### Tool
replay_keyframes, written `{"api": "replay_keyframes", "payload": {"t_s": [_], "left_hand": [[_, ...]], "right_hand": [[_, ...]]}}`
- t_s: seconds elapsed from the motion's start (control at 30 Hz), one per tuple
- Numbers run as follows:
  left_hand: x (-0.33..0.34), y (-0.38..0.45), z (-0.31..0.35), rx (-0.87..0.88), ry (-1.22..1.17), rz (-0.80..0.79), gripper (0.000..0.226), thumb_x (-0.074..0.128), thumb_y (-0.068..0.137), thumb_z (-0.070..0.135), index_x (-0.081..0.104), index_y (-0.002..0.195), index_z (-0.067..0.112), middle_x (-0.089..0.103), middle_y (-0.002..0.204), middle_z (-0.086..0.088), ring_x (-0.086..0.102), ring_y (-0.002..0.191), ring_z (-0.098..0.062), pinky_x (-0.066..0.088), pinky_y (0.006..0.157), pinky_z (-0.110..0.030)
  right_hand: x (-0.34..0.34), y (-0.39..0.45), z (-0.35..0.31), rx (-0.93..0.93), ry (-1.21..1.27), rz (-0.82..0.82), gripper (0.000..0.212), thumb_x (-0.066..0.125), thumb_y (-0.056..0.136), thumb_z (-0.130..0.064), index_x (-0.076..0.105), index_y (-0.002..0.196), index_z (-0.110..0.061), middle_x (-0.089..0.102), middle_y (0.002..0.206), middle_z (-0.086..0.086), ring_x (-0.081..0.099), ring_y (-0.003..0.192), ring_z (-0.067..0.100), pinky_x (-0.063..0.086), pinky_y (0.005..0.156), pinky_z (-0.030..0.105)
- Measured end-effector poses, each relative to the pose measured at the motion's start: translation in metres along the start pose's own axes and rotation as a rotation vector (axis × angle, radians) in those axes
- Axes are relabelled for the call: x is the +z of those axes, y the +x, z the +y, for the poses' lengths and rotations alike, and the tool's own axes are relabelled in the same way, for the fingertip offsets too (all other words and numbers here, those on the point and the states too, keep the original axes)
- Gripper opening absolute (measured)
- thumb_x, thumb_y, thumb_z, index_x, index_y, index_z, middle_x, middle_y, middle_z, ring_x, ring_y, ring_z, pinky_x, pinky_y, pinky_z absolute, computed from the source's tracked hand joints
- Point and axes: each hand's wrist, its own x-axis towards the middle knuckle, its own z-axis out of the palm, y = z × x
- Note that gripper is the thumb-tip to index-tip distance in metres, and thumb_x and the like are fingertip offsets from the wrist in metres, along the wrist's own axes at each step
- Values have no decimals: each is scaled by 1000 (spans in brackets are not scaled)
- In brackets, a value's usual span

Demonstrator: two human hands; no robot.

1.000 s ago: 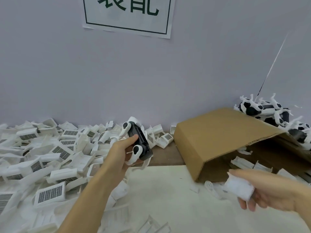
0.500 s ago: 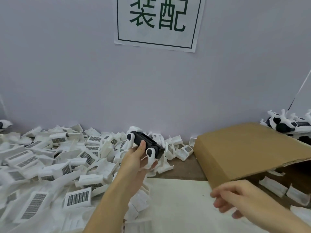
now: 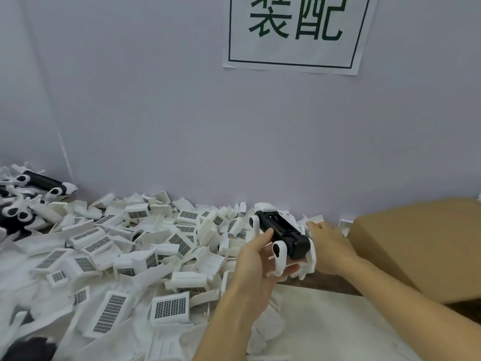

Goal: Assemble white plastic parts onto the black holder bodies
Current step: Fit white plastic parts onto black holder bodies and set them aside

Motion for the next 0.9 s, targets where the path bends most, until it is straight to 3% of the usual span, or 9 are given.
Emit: {"api": "replay_keyframes", "payload": {"t_s": [0.1,0.27,0.33,0.4,0.5,0.63,0.77,0.83,0.9], "left_hand": [[0,4,-4,-6,46,-34,39,51,101,24,68,116,-7,71,107,-26,70,89,-35,59,71,-39],[-1,5,-7,-4,123,-54,32,54,101,23,69,115,0,73,110,-24,72,99,-40,55,97,-52],[1,4,-7,-11,128,-55,33,55,100,23,67,119,-1,73,111,-25,70,103,-43,54,98,-56],[3,5,-8,-14,131,-42,35,56,99,23,66,121,-2,73,112,-25,69,105,-45,54,97,-57],[7,1,-7,-16,148,-33,37,57,98,24,65,123,-2,72,113,-24,68,107,-45,49,103,-59],[18,-3,-6,4,209,-32,33,54,101,24,68,118,0,74,110,-21,69,107,-41,46,107,-60],[30,-4,-8,-1,251,-9,34,55,100,25,67,117,-2,73,95,-18,70,88,-34,50,103,-57],[35,-7,-10,-10,291,68,27,58,98,25,69,107,2,70,87,-13,67,80,-31,54,98,-49],[37,-11,-17,-3,381,137,18,60,96,24,69,94,10,70,85,-9,65,77,-28,54,83,-41]], "right_hand": [[3,4,-1,-54,94,160,7,58,91,-27,62,97,-25,59,105,-6,59,105,25,49,86,41],[-3,-20,-1,-39,660,445,3,71,89,-30,69,91,-28,61,85,-3,54,76,8,41,63,22],[-10,-36,0,9,1054,412,4,70,92,-27,69,88,-26,69,73,-1,62,63,10,49,60,23],[-13,-54,3,74,1452,273,4,65,96,-18,69,95,-17,73,79,8,69,67,23,56,65,34],[-12,-80,11,93,1810,145,14,59,98,-5,66,108,-11,74,91,16,74,77,24,59,64,29],[-4,-104,24,89,1995,173,43,47,95,11,61,122,-20,74,106,18,74,86,25,58,67,27],[2,-112,30,69,2197,117,30,49,99,-16,61,126,-23,73,117,14,74,93,29,58,71,31],[6,-112,27,141,2066,200,21,46,105,-30,63,117,-26,73,116,11,75,86,27,58,68,33],[11,-108,25,191,1747,340,16,50,105,-30,65,103,-35,74,110,7,75,79,26,58,73,41]]}}
